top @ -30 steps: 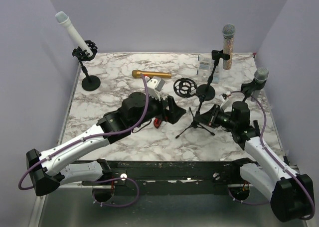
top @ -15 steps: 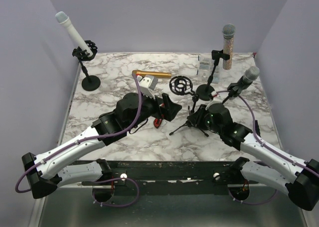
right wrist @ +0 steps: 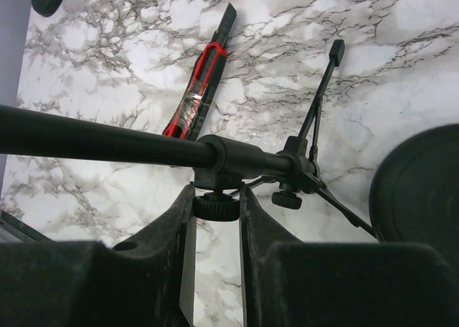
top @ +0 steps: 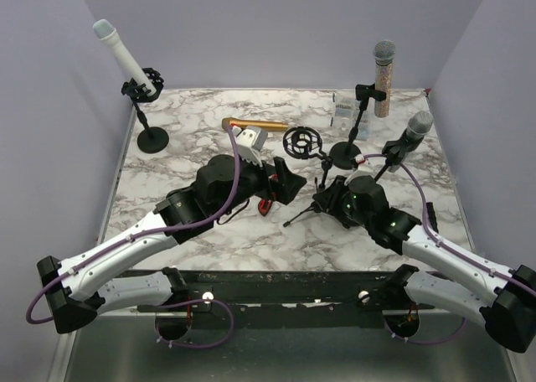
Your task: Remove the microphone from the stand
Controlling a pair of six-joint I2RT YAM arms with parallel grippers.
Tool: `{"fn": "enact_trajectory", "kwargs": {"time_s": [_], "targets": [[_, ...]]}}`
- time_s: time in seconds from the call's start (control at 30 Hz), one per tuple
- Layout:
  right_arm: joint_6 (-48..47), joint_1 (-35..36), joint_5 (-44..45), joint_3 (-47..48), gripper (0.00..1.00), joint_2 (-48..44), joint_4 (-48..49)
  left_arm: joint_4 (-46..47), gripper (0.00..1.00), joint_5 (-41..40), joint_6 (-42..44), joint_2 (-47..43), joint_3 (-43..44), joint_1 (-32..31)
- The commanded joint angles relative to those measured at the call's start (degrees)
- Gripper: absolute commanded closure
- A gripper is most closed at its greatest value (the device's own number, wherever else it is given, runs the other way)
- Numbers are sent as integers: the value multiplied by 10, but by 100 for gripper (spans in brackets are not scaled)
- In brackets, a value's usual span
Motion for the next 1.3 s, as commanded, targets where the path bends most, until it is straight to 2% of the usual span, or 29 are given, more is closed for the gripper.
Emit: {"fn": "enact_trajectory", "kwargs": {"time_s": [0.0,0.3,0.4,0.5,0.63,0.7,0.97,1.27], "targets": [[-28,2,47,-29,99,25,-55,-16,3,55,38,23,67,0],[-25,2,50,-32,99,25,-62,-83,1,137,94,190,306,-5],[-27,2,54,-35,99,22,-61,-108,1,139,109,269,406,-17],[-27,2,57,-36,99,18,-64,-176,1,121,122,364,543,-32],[-26,2,56,-36,99,13,-63,-220,1,108,139,454,665,-45],[-26,2,54,-34,99,13,-62,-221,1,98,141,481,692,-51],[-27,2,51,-33,99,9,-64,-163,1,27,171,534,697,-78],[-28,2,48,-31,99,2,-68,-128,1,44,182,585,711,-84]]}}
